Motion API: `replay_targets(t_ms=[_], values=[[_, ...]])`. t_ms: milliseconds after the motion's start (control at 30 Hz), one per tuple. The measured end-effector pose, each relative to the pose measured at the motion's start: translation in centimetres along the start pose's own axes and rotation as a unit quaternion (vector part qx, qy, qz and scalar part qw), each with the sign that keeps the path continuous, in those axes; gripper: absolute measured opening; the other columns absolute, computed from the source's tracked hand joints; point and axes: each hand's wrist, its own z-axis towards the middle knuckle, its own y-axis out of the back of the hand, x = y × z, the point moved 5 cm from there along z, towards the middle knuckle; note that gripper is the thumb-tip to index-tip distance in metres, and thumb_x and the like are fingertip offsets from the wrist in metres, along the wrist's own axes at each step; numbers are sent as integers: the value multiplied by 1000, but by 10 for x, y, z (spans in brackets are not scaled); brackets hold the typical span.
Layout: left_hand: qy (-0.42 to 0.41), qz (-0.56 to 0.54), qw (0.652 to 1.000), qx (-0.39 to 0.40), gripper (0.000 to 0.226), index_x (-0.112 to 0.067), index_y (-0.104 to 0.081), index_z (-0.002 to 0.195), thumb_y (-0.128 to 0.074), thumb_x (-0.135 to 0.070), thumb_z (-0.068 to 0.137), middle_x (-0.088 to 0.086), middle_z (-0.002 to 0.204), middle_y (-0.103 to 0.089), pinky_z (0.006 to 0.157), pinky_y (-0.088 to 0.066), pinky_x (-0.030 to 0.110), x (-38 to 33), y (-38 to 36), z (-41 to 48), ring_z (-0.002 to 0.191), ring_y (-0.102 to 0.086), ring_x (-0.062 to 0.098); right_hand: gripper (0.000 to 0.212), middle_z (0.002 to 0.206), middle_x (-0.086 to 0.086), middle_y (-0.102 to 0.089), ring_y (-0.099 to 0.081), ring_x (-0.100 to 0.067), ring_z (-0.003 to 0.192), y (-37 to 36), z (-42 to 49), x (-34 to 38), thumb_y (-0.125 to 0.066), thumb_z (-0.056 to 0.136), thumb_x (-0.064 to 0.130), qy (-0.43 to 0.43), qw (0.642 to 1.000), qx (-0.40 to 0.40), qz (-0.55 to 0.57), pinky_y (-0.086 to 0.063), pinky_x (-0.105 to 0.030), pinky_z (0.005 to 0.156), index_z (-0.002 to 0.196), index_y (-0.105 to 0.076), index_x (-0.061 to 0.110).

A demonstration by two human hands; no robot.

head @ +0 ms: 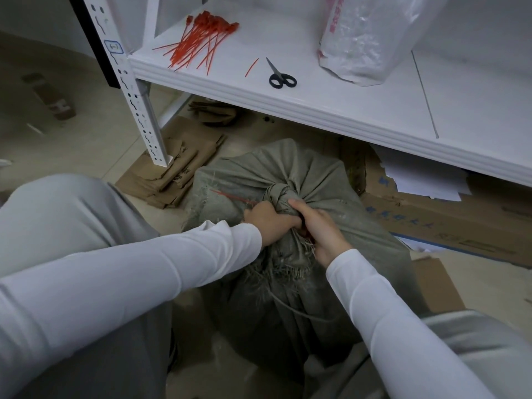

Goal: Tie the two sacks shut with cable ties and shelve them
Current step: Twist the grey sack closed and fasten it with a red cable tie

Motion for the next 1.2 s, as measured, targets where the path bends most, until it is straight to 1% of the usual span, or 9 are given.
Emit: replay_targets(t_ms=[100,233,367,433,500,667,833,1000,1200], values=[[46,-152,987,-9,83,-6,-65,98,-83,-47,28,17,100,-69,79,-57,47,11,1,15,90,-67,33,31,100,-22,-72,-69,-35,100,-2,0,-1,-69,87,27,0,1000,4,10,-54,-45,94,100,-71,-1],[48,-278,959,-38,89,3,-57,109,-86,-34,33,20,98,-67,74,-59,47,-4,15,-7,84,-68,34,28,101,-21,-72,-69,-34,99,-1,0,-1,-68,88,27,-6,1000,0,15,-53,-45,94,96,-72,1],[32,-378,920,-97,41,0,-59,100,-79,-13,65,16,92,-66,74,-57,38,-9,25,-4,85,-66,30,37,97,-18,-73,-69,-31,89,0,0,1,-70,86,33,-3,1000,-1,-2,-55,-40,86,103,-71,1],[20,-381,917,-115,44,-2,-57,109,-76,-8,70,11,98,-66,85,-56,41,-8,30,4,89,-65,27,33,102,-19,-72,-68,-32,93,0,-1,2,-70,86,34,-5,1000,-3,-3,-55,-41,88,100,-70,4],[-11,-359,926,-118,49,-1,-55,121,-72,-5,75,7,106,-67,86,-55,33,-8,35,11,89,-65,18,27,105,-20,-72,-67,-34,100,0,-1,2,-70,86,34,-9,1000,-5,-2,-54,-43,91,94,-69,8],[-68,-238,960,-132,23,-11,-73,102,-73,-12,79,4,93,-73,95,-52,32,-11,46,15,91,-68,16,31,106,-21,-71,-66,-38,103,1,-2,2,-70,85,36,-6,1000,-5,-20,-52,-48,95,95,-69,6],[-182,-96,969,-140,15,-14,-76,95,-74,-15,79,-4,85,-73,88,-49,17,-26,46,6,83,-66,4,35,88,-12,-72,-68,-24,77,3,-2,3,-69,87,35,11,999,-1,-39,-54,-32,73,99,-70,2],[-301,76,943,-117,12,-16,-78,90,-73,-17,79,-1,89,-74,83,-52,27,-38,37,1,85,-66,11,35,42,6,-55,-47,1,31,1,-9,6,-62,94,27,33,998,12,-53,-34,-13,34,64,-57,11],[-349,231,888,-191,8,-23,-76,82,-74,-28,76,6,103,-49,84,-42,34,-49,39,-5,104,-42,26,42,32,11,-47,-42,3,27,0,-14,9,-61,95,25,48,995,8,-83,-28,-10,32,56,-50,15]])
